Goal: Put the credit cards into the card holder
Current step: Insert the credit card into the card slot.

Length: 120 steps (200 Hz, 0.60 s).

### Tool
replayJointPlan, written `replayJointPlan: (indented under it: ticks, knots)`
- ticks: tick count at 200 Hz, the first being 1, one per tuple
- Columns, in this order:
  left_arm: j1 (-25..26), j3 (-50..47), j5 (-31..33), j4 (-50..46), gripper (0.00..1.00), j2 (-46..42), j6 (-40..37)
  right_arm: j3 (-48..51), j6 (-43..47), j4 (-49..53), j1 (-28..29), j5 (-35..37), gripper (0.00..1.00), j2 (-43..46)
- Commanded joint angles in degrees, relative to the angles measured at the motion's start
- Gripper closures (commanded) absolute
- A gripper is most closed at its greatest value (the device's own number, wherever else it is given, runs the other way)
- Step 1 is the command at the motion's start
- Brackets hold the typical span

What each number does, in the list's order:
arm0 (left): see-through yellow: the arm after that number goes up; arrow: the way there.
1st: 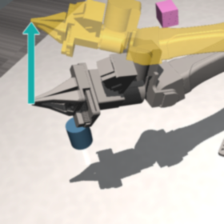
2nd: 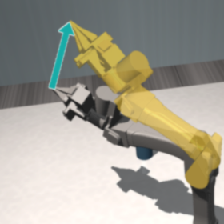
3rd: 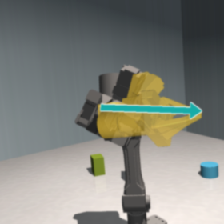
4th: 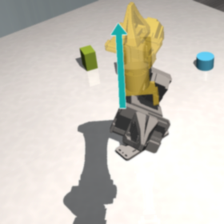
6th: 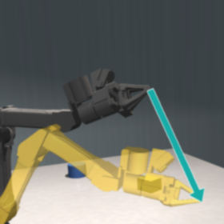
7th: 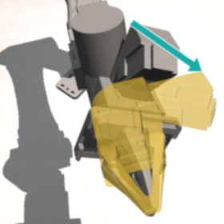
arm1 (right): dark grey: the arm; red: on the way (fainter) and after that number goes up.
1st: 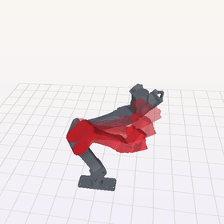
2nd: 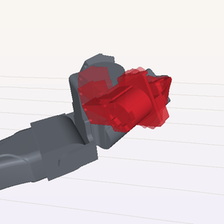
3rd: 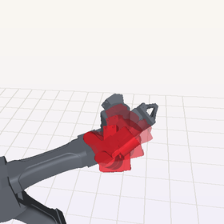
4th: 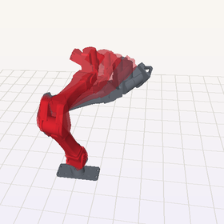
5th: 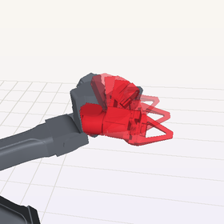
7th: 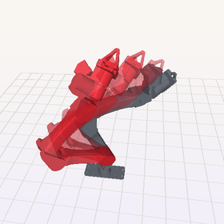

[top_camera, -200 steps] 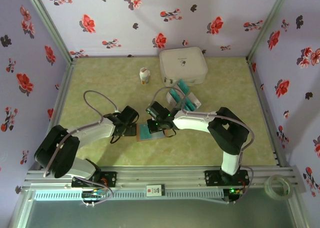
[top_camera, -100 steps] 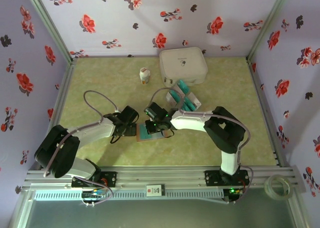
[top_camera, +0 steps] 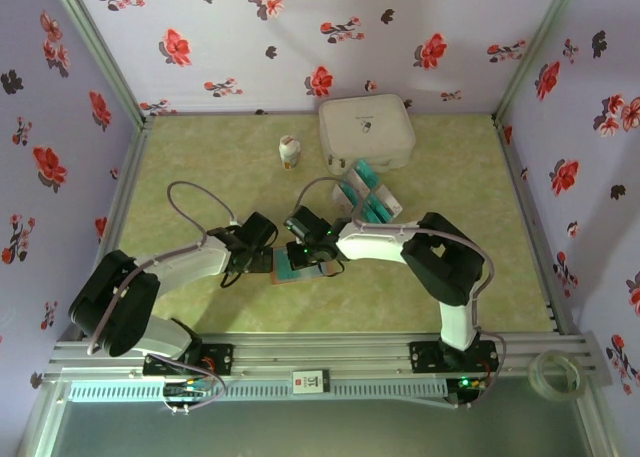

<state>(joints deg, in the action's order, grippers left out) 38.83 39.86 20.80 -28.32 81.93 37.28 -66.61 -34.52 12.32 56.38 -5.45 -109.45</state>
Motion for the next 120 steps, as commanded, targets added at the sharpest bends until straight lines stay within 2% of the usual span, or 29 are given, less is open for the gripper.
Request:
replayJointPlan:
  ticks: [1,79,120]
  knots:
    - [-0.43,0.31,-0.10,-0.35,0.00,0.64,-0.42,-1.98,-0.76,0.16,0.66,-0.96,0.92,-1.28]
    - [-0.36,0.23,-0.18,-0.27,0.00,0.50,-0.36,-3.85,-0.48,0.80,1.56,-1.75,0.93,-2.69]
    - [-0.38,0.12,-0.24,-0.76,0.00,-0.86,-0.10,-2.62,0.73,2.69,1.02,1.51,0.91,1.79]
